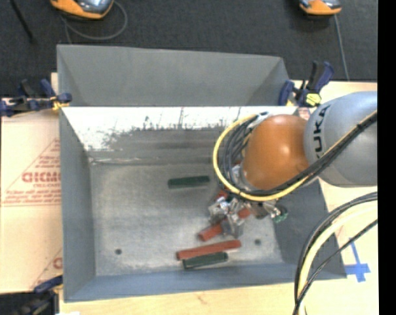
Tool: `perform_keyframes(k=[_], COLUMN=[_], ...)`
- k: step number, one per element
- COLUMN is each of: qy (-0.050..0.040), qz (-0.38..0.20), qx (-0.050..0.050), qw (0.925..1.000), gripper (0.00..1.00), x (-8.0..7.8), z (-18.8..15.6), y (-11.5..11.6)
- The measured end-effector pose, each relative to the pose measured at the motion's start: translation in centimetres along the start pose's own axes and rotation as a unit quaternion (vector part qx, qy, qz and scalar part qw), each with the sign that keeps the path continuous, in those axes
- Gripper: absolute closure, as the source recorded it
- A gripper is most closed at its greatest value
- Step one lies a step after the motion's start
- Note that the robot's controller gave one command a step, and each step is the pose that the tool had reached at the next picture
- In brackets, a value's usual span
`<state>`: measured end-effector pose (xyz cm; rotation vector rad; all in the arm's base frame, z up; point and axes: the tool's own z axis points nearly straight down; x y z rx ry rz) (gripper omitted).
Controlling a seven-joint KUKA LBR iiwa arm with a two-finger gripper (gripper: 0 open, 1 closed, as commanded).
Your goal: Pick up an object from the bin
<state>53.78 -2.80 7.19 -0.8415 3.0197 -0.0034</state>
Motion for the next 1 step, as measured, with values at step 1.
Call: perform_keyframes(k=[1], qy=[-0.0020], qz=[0.003], qx=[0.002], qw=[1.0000], gripper=[1.00], x=[0.10], z=[-14.30], y=[-0.08])
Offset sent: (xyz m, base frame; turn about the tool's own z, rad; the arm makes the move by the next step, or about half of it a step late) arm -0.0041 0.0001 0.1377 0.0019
